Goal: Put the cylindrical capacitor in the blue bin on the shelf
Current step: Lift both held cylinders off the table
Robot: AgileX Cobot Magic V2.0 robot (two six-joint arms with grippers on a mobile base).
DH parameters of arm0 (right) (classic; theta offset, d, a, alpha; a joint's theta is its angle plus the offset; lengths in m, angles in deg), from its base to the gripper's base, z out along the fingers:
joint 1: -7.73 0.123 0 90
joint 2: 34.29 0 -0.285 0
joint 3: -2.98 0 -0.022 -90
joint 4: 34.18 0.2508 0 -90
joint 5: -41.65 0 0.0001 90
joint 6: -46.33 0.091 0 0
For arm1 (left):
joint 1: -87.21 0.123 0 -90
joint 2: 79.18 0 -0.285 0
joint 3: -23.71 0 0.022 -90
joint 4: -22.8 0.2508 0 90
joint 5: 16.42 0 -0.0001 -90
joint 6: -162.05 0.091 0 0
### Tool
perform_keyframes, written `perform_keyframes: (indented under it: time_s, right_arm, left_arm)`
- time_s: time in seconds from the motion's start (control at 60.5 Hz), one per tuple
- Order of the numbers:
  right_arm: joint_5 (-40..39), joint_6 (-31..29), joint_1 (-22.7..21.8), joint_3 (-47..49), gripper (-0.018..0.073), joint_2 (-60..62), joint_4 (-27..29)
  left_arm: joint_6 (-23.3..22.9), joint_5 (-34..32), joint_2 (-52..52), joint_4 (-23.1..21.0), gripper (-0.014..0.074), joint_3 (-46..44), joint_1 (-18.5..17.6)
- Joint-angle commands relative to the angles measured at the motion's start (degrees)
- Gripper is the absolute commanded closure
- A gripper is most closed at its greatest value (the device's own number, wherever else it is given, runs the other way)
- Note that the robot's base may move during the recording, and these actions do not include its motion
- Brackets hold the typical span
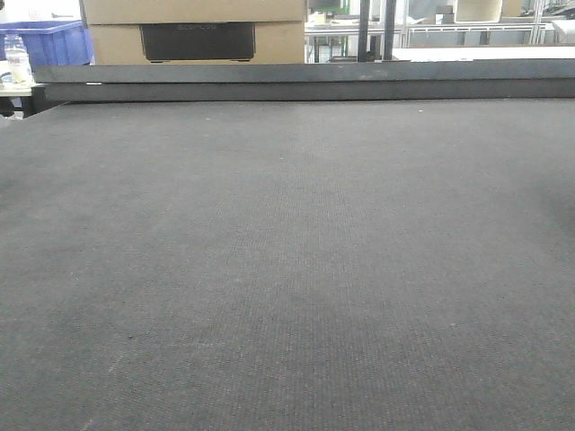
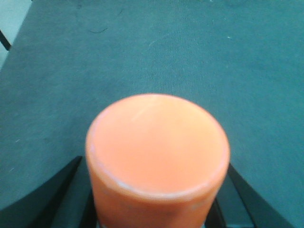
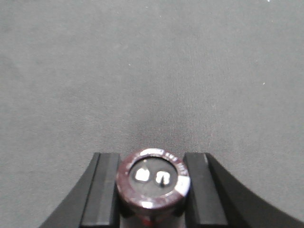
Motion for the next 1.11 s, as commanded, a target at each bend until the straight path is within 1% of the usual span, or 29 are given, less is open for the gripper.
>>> perform_keyframes:
  time_s: [0.0, 0.066, 0.215, 0.364, 0.496, 0.628, 0.744, 1.091]
  right_arm:
    - [1.68, -0.38, 0.06, 1.44, 0.0711, 3.62, -0.41]
    - [3.04, -0.38, 0.06, 1.44, 0.0711, 6.65, -0.41]
    - [5.68, -0.38, 0.06, 1.33, 0.0711, 13.19, -0.41]
    - [7.08, -0.48, 0.06, 1.33, 0.0711, 19.25, -0.41]
    - [6.95, -0.63, 0.1, 1.33, 0.0711, 23.82, -0.41]
    - [6.35, -3.43, 1.04, 1.33, 0.0711, 27.07, -0.41]
    - [6.35, -3.41, 2.39, 1.33, 0.0711, 28.01, -0.41]
    - [6.49, -3.41, 2.5, 1.33, 0.0711, 28.01, 0.43]
  left_arm:
    - [-0.08, 4.34, -4.89, 0.04, 0.0707, -0.49, -0.29]
    - [-0.08, 7.18, -8.12, -0.09, 0.0707, -0.49, -0.29]
    - [-0.08, 10.45, -15.54, -0.23, 0.0707, 0.06, -0.29]
    - [-0.08, 10.76, -23.32, -0.23, 0.0707, 2.51, -0.29]
    - [-0.08, 10.65, -27.41, -0.44, 0.0707, 4.0, -0.29]
    - [-0.08, 10.65, -29.19, -0.83, 0.0707, 4.21, -0.29]
    - [-0.08, 10.65, -29.35, -0.83, 0.0707, 4.21, -0.29]
    - [-0.08, 9.87, -29.31, -0.83, 0.0707, 4.21, -0.29]
